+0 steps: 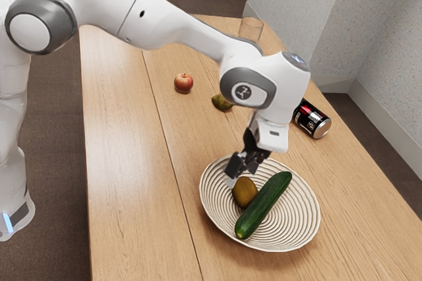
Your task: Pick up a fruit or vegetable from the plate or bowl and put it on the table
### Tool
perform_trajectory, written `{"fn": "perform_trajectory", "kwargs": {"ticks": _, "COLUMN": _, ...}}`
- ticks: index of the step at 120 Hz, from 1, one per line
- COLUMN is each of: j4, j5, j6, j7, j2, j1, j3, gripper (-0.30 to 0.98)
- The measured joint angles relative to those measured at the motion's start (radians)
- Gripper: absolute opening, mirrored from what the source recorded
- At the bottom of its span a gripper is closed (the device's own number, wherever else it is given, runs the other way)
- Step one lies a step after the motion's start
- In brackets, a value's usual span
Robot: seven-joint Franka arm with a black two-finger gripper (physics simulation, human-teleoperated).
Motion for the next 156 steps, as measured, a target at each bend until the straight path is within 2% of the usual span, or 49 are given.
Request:
{"fn": "perform_trajectory", "kwargs": {"ticks": 49, "j4": 0.027, "j5": -0.020, "j6": 0.059, "j7": 0.020, "j2": 0.087, "j1": 0.009, "j3": 0.003, "gripper": 0.68}}
{"fn": "perform_trajectory", "kwargs": {"ticks": 77, "j4": 0.029, "j5": -0.021, "j6": 0.074, "j7": 0.030, "j2": 0.096, "j1": 0.009, "j3": 0.001, "gripper": 0.68}}
{"fn": "perform_trajectory", "kwargs": {"ticks": 88, "j4": 0.029, "j5": -0.021, "j6": 0.077, "j7": 0.033, "j2": 0.099, "j1": 0.009, "j3": 0.000, "gripper": 0.63}}
{"fn": "perform_trajectory", "kwargs": {"ticks": 105, "j4": 0.034, "j5": -0.026, "j6": 0.079, "j7": 0.036, "j2": 0.112, "j1": 0.010, "j3": 0.001, "gripper": 0.44}}
{"fn": "perform_trajectory", "kwargs": {"ticks": 117, "j4": 0.042, "j5": -0.030, "j6": 0.078, "j7": 0.032, "j2": 0.111, "j1": 0.009, "j3": 0.001, "gripper": 0.37}}
{"fn": "perform_trajectory", "kwargs": {"ticks": 139, "j4": 0.067, "j5": -0.028, "j6": 0.028, "j7": -0.001, "j2": 0.071, "j1": 0.010, "j3": 0.005, "gripper": 0.34}}
{"fn": "perform_trajectory", "kwargs": {"ticks": 156, "j4": 0.070, "j5": -0.026, "j6": -0.066, "j7": -0.039, "j2": -0.032, "j1": 0.007, "j3": 0.086, "gripper": 0.33}}
